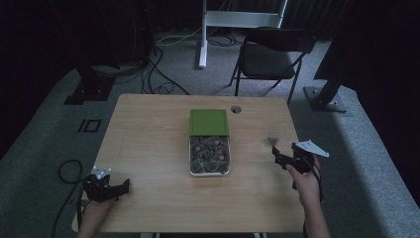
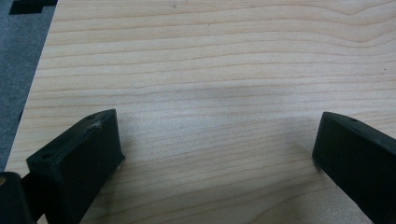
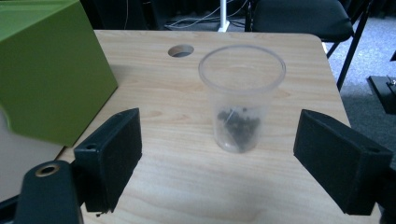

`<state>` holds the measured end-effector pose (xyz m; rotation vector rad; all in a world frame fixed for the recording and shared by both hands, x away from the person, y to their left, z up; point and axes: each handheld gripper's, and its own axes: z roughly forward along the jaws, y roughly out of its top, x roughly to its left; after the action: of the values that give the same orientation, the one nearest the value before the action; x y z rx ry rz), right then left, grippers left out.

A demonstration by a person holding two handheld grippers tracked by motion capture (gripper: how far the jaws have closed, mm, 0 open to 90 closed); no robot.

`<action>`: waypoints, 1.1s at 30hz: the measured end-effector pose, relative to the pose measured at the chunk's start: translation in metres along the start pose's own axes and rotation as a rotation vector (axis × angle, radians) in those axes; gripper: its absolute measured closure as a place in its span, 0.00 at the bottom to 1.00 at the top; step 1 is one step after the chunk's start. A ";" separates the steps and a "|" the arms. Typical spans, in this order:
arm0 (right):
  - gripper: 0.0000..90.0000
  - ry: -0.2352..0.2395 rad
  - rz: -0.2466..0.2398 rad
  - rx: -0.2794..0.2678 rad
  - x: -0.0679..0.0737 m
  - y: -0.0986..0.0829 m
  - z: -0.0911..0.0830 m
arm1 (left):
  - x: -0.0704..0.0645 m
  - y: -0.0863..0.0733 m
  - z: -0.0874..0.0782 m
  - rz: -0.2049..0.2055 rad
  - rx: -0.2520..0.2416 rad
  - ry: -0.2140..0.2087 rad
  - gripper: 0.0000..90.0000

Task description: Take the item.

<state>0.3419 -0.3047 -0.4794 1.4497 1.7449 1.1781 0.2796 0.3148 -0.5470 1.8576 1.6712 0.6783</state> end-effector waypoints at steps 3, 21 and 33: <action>0.17 0.003 -0.002 0.007 0.000 -0.005 -0.001 | 0.000 0.000 0.000 0.000 0.000 0.000 0.02; 0.17 0.021 -0.004 0.097 -0.004 -0.050 -0.008 | 0.000 0.000 0.000 0.000 0.000 0.001 0.02; 0.16 0.029 -0.010 0.137 -0.007 -0.065 -0.009 | 0.000 0.000 0.000 0.000 0.000 0.001 0.02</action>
<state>0.3062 -0.3151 -0.5333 1.5077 1.8826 1.0975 0.2796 0.3147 -0.5471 1.8573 1.6715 0.6791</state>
